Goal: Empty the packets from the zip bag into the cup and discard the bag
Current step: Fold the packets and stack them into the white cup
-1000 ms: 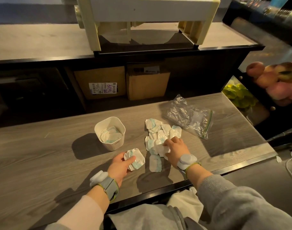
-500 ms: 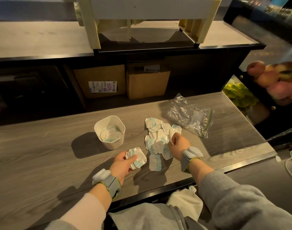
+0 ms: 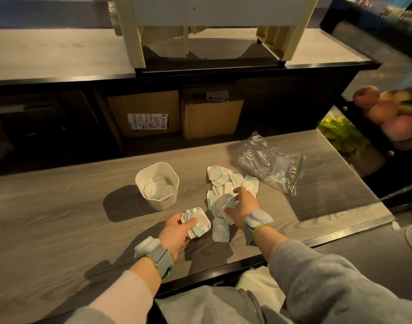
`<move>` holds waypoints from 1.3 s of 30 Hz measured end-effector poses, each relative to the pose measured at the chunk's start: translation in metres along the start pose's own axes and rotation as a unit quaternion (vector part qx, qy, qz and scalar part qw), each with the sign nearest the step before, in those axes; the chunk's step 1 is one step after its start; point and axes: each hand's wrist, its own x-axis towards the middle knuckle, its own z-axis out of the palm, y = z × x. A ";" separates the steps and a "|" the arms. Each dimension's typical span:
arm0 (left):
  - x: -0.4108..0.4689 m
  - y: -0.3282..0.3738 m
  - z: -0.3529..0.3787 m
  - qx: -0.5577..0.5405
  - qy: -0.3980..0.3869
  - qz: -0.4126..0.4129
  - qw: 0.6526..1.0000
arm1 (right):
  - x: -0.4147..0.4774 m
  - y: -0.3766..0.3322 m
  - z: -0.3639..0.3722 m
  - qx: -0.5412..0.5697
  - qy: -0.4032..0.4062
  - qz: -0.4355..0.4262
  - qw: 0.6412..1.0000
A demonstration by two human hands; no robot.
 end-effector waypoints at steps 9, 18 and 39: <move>0.002 -0.002 -0.003 0.009 0.000 0.000 1.000 | -0.004 -0.003 -0.021 0.096 0.013 0.001 0.995; 0.001 0.001 0.000 0.004 -0.004 0.003 1.000 | -0.006 0.013 -0.042 0.321 -0.017 0.145 0.936; 0.000 -0.007 0.000 0.042 0.004 -0.009 0.999 | -0.038 0.010 -0.030 0.168 -0.004 0.124 0.978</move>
